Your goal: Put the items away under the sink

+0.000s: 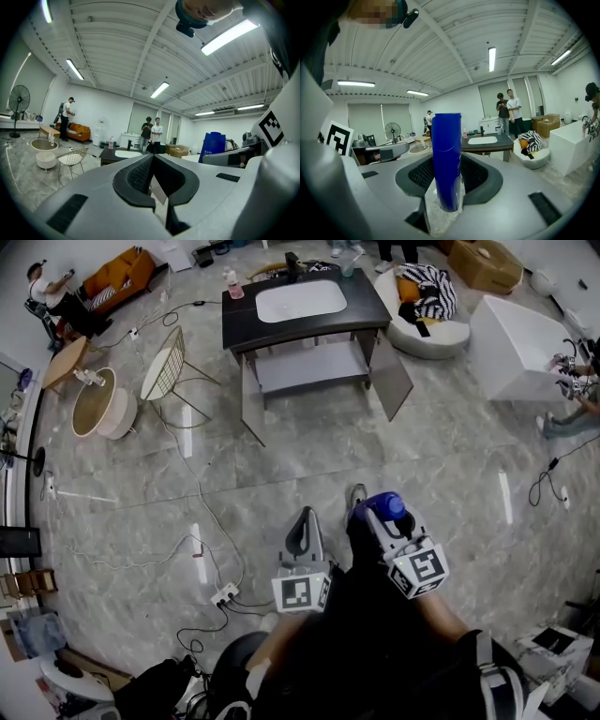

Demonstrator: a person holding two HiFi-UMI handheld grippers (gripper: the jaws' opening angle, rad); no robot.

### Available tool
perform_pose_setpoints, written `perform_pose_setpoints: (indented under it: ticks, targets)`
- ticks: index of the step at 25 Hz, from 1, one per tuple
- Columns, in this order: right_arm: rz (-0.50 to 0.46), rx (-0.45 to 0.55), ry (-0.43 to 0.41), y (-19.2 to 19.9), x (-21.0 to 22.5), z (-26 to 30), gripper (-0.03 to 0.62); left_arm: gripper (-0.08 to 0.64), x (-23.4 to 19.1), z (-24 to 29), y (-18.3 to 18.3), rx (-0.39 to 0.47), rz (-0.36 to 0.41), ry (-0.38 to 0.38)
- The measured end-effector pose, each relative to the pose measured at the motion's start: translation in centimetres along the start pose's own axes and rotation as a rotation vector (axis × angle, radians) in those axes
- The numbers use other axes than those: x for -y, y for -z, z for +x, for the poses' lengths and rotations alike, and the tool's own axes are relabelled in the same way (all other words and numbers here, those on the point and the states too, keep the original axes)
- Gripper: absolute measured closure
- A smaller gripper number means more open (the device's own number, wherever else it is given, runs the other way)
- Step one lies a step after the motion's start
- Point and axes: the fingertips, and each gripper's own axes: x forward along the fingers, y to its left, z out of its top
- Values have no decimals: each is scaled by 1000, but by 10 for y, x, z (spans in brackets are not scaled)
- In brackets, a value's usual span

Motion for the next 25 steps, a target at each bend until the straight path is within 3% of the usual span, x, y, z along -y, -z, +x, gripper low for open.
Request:
perform_pose_setpoints:
  ticks: [7,17,25]
  targets:
    - [-6,-11,-40,-10,41,53,437,546,-16,60,-4,-9,-2,-44]
    - [-37,-24,-128,-48,128,161,437,546,-37,195,-27,-14,18,-119]
    - [-119,-28,-215,-65,197,235,437,546,-34,283,-33,-24,13,-176]
